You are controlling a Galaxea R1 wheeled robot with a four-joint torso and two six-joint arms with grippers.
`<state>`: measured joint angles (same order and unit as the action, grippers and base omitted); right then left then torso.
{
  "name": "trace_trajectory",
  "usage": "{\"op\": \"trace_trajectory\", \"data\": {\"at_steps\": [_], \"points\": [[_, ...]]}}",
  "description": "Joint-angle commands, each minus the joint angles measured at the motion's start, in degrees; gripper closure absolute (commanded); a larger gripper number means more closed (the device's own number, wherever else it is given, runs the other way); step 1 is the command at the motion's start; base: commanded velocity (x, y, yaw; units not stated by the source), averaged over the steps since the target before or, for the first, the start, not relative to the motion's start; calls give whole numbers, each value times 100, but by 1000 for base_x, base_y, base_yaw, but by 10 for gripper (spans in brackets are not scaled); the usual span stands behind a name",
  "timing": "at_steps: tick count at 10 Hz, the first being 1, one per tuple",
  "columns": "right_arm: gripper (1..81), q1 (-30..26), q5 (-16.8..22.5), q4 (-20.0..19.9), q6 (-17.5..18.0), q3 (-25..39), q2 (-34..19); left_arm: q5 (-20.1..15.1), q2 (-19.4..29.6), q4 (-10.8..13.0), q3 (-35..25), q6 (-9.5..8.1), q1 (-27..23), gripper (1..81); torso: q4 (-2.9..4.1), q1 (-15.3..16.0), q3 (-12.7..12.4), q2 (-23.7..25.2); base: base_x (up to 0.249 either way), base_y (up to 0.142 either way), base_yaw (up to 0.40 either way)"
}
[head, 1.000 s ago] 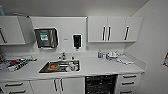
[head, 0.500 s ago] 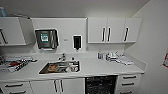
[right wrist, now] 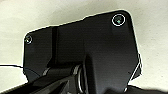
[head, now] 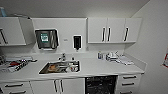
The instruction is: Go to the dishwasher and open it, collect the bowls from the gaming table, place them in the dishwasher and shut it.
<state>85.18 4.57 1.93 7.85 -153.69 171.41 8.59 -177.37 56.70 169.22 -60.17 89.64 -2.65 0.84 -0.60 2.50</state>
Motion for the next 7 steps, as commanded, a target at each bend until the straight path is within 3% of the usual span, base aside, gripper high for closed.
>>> {"op": "trace_trajectory", "data": {"at_steps": [1, 2, 3, 4, 5, 6, 7], "points": [[10, -251, 378, 53, -117, -90, 1, -596, -141, -256, 24, 322, -311, 10, 0, 0, 0, 0, 0, 0, 0], [10, -259, 378, 53, -179, -91, 1, -728, -167, -691, 6, 925, -319, 10, 0, 0, 0, 0, 0, 0, 0], [10, -285, 378, 62, -196, -90, 10, -710, -123, -1565, -3, 1631, -319, 10, 0, 0, 0, 0, 0, 0, 0], [10, -303, 378, 97, -197, -90, 27, -684, -106, -2426, -38, 2572, -319, 10, 0, 0, 0, 0, 0, 0, 0], [10, -312, 378, 194, -187, -99, 54, -684, -88, -3068, -108, 3257, -336, 10, 0, 0, 0, 0, 0, 0, 0], [10, -304, 378, 238, -196, -99, 80, -684, -53, -3578, -222, 3917, -372, 10, 0, 0, -2, 0, 0, 0, 0], [10, -312, 378, 238, -196, -99, 89, -692, -44, -4066, -309, 4448, -398, 10, 0, 0, -2, 0, 0, 0, 0]]}}
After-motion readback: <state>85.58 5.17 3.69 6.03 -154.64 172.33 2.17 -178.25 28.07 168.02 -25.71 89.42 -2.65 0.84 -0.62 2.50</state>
